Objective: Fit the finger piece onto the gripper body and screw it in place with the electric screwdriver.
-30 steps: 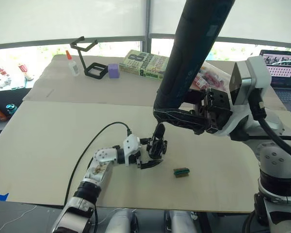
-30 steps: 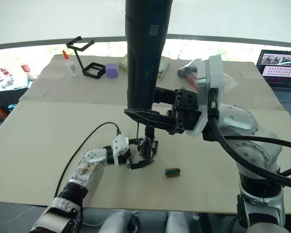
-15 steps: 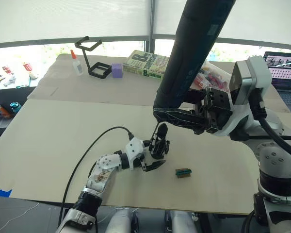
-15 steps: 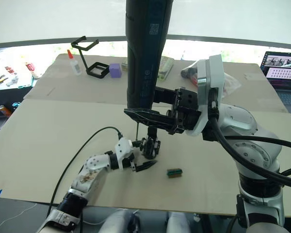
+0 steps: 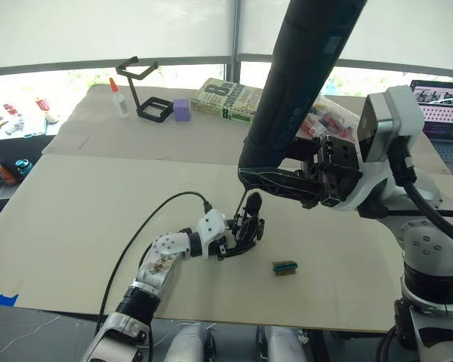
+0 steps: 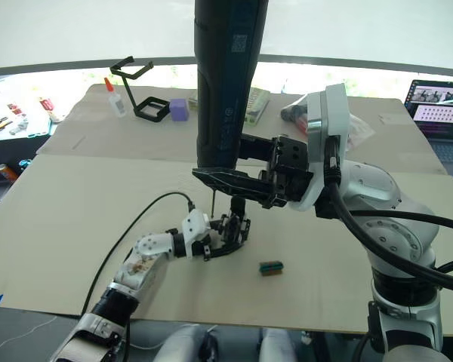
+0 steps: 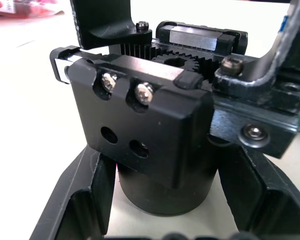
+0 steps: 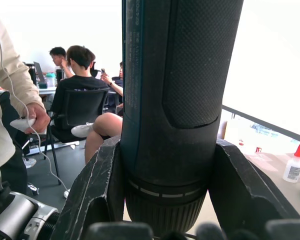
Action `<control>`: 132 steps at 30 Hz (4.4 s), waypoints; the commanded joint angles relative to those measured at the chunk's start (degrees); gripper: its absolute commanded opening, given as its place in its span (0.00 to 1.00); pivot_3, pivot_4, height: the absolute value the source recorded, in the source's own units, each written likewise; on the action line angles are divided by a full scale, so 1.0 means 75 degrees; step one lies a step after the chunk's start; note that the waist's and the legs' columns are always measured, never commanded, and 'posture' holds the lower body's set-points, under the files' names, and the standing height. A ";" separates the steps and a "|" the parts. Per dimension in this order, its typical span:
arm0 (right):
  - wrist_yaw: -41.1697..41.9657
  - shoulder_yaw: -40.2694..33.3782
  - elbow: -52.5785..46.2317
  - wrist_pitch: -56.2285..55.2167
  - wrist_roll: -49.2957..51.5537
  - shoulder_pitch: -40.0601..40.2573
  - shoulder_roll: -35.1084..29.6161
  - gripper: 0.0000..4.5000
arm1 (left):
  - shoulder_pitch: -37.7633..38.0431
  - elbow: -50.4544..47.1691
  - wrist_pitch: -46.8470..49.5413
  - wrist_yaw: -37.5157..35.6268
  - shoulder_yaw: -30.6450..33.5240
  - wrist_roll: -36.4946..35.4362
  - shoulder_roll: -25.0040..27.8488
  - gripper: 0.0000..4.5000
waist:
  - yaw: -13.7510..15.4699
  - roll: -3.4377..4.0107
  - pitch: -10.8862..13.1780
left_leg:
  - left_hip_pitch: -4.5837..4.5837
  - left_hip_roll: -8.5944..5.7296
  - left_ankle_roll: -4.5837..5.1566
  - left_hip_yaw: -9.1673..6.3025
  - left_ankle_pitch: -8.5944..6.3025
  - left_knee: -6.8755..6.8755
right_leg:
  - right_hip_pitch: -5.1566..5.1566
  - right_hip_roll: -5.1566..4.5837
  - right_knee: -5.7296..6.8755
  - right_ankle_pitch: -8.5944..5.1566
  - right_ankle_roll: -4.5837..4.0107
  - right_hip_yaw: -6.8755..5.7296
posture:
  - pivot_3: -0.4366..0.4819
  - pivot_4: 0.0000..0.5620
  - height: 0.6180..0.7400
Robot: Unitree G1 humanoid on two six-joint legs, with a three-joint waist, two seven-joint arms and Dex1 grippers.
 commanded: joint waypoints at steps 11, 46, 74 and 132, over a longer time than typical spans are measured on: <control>0.0002 -0.0356 -0.0284 -0.0082 0.0319 -0.0167 -0.0064 0.43 | -0.0496 0.1015 -0.0361 -0.0683 0.0199 -0.0183 -0.0002 0.78 | -0.0018 0.0000 0.0000 | 0.0000 0.0000 0.0001 0.0002 0.0001 0.0000 | 0.0000 0.0000 -0.0002 0.0003 0.0002 0.0000 | 0.48 0.27 1.00; 0.0451 -0.0009 -0.0011 -0.0193 -0.0476 -0.0055 -0.0004 0.43 | 0.0611 -0.1035 0.0826 0.1059 -0.0157 0.0371 -0.0090 0.51 | -0.0008 0.0000 0.0000 | -0.0002 0.0001 0.0002 0.0001 0.0000 0.0000 | -0.0002 -0.0001 -0.0006 0.0004 0.0003 0.0001 | 0.48 0.27 1.00; 0.0699 0.0494 0.0399 -0.0269 -0.1773 0.0344 0.0349 0.43 | 0.0797 -0.1291 0.0932 0.0989 -0.0216 0.0292 -0.0036 0.51 | -0.0013 0.0000 0.0000 | -0.0002 0.0001 0.0001 0.0002 0.0001 0.0000 | -0.0002 0.0000 -0.0006 0.0004 0.0003 0.0000 | 0.48 0.27 1.00; 0.0742 0.0569 0.0253 -0.0260 -0.2143 0.0469 0.0535 0.43 | 0.0942 -0.1398 0.0991 0.1009 -0.0281 0.0257 0.0020 0.51 | -0.0032 0.0000 0.0000 | -0.0002 0.0002 -0.0004 0.0003 0.0003 -0.0001 | -0.0003 0.0007 -0.0009 0.0003 0.0005 0.0000 | 0.48 0.27 1.00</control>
